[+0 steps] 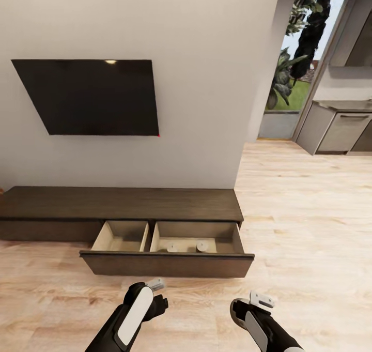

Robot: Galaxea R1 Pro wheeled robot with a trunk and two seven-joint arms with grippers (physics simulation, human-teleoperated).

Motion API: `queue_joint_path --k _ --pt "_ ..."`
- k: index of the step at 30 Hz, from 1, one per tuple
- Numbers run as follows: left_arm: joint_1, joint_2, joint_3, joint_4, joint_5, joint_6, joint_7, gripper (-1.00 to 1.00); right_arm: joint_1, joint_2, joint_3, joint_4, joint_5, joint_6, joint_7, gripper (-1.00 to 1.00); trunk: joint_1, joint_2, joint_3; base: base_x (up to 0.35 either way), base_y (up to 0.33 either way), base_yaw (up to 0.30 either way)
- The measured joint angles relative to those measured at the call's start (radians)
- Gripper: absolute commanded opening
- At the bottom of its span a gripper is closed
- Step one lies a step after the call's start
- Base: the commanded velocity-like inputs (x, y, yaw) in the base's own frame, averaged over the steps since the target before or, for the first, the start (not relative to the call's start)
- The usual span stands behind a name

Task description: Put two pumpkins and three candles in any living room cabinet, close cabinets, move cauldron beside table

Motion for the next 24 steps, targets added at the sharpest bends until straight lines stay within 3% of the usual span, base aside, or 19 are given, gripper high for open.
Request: queue_joint_path --k 8,24 --pt "0.0 0.0 0.001 -0.005 0.001 0.0 0.0 1.0 0.0 -0.001 -0.001 0.0 0.0 0.0 0.0 -1.0 0.0 0.0 0.012 0.0 0.0 0.0" --pt "0.0 0.0 0.001 -0.005 0.002 0.0 0.0 1.0 0.0 -0.006 -0.001 0.002 0.0 -0.003 0.0 -1.0 0.0 0.0 0.013 0.0 0.0 0.0"
